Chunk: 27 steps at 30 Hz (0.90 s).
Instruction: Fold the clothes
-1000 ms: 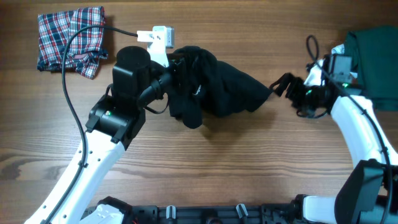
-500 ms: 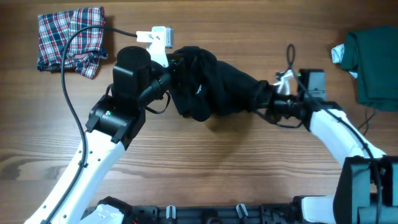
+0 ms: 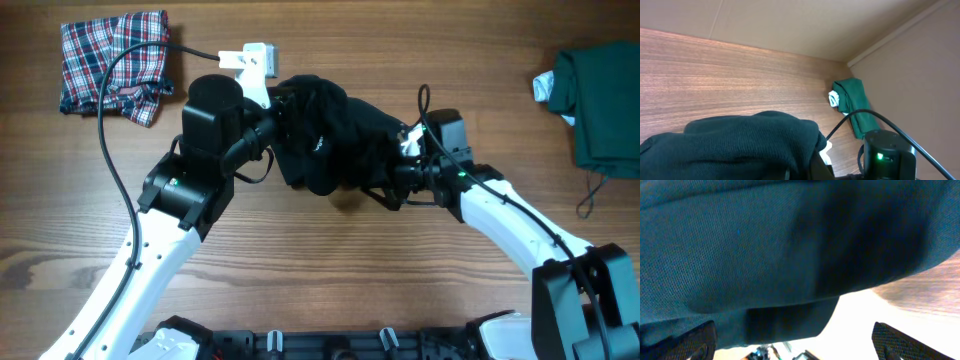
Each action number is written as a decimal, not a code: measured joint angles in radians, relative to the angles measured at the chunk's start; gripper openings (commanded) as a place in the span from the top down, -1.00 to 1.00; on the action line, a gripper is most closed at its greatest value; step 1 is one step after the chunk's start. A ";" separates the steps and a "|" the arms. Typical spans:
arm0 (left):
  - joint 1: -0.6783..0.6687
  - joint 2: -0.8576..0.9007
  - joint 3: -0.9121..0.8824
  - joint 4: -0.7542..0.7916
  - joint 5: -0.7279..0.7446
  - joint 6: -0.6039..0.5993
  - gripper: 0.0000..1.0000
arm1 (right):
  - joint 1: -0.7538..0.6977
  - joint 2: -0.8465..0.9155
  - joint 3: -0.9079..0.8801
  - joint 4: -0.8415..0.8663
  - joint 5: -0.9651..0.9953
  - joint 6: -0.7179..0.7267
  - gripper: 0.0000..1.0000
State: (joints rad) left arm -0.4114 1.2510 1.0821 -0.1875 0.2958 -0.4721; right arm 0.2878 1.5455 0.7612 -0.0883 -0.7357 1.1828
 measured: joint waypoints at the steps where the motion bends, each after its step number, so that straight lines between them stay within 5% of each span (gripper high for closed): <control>1: 0.000 0.000 0.000 0.000 0.000 0.000 0.91 | 0.012 0.000 0.000 0.015 0.015 0.023 -0.99; 9: 0.000 -0.007 0.000 0.000 0.031 0.000 0.92 | 0.031 0.001 -0.002 0.142 0.129 0.115 -0.94; 15: 0.000 -0.053 0.000 -0.005 0.092 -0.003 0.91 | 0.032 0.068 -0.002 0.251 0.165 0.152 -0.15; 20: 0.000 -0.081 0.000 -0.031 0.103 -0.004 0.87 | 0.032 0.125 -0.002 0.265 0.247 0.132 0.84; 27: 0.000 -0.081 0.000 -0.053 0.103 -0.004 0.84 | 0.024 0.126 -0.002 0.285 0.381 -0.030 0.91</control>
State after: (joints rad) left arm -0.4114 1.1698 1.0821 -0.2405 0.3988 -0.4763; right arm 0.3119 1.6711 0.7597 0.1967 -0.3542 1.1526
